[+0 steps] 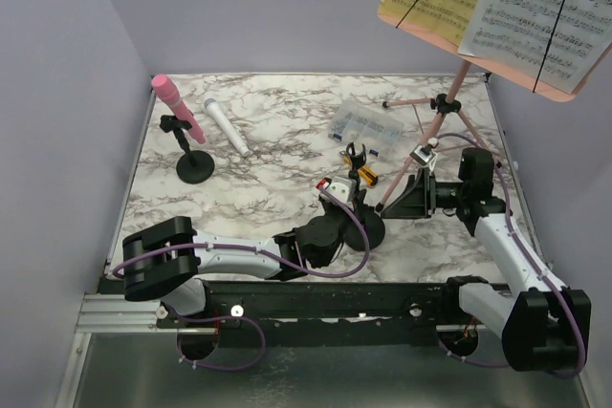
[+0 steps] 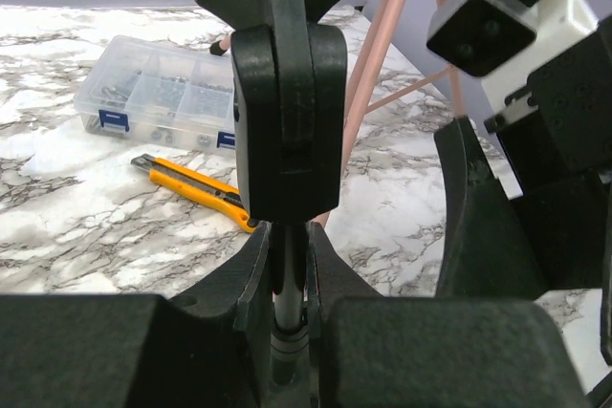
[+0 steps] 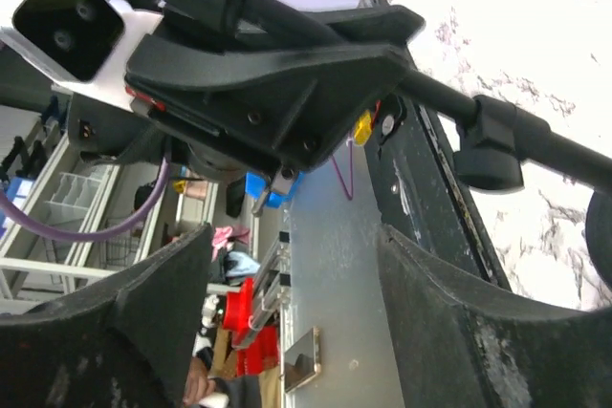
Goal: Pack up the instrument practice props
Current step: Unscrew the knob on the microphone stand.
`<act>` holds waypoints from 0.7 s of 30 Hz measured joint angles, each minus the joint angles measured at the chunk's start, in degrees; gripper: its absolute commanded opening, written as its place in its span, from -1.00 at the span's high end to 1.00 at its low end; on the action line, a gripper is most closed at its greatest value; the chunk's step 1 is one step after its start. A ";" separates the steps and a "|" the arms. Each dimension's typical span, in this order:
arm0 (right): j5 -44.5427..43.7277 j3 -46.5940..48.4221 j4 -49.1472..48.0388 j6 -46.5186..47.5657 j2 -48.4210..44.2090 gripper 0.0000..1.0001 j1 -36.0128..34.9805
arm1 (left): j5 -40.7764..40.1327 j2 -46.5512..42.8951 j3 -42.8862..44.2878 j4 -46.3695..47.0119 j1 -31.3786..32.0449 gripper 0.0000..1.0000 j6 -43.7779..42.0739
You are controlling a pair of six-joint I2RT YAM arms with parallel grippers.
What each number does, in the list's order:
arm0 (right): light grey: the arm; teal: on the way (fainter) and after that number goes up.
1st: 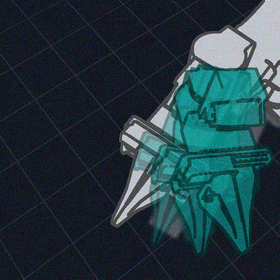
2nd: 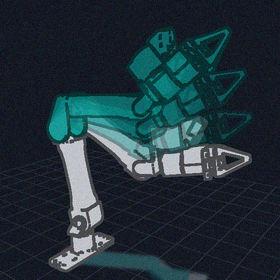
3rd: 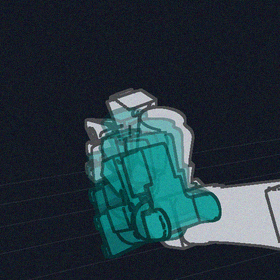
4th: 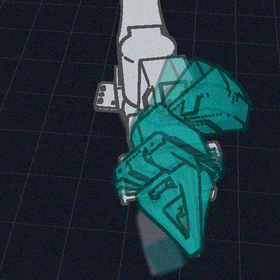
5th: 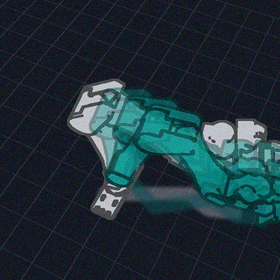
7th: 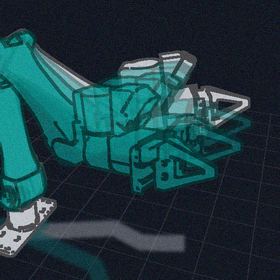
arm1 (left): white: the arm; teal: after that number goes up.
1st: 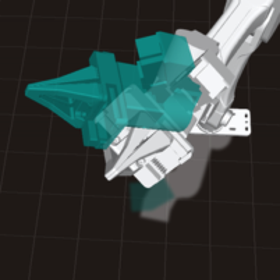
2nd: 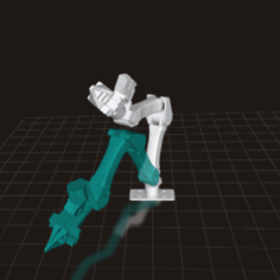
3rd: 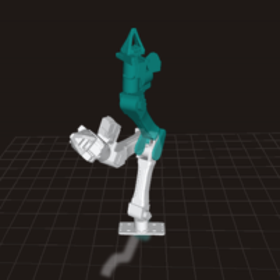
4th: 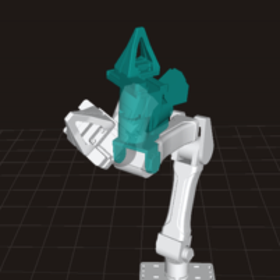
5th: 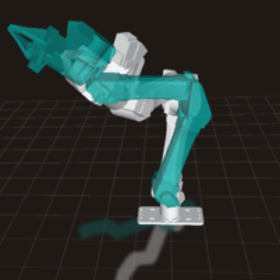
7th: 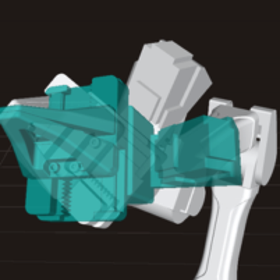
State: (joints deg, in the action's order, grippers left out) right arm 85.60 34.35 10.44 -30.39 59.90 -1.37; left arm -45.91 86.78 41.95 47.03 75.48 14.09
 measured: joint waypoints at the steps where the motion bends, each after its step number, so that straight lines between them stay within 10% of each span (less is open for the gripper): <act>1: 0.31 -1.14 -2.47 -2.97 -0.76 -0.38 0.37 | 0.00 0.00 0.00 0.00 0.00 1.00 0.00; 8: 0.20 -17.29 -18.56 -27.34 -3.23 -0.27 3.34 | 0.00 0.00 0.00 0.00 0.00 1.00 0.04; 21: -6.25 -17.59 -24.96 -43.34 3.65 -0.02 3.30 | 0.00 0.00 0.04 0.00 0.00 1.00 0.07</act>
State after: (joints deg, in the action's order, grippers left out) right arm 79.35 16.75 -14.52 -73.73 63.55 1.93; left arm -45.91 86.78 42.00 47.03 75.48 14.15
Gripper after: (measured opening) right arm 0.499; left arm 0.149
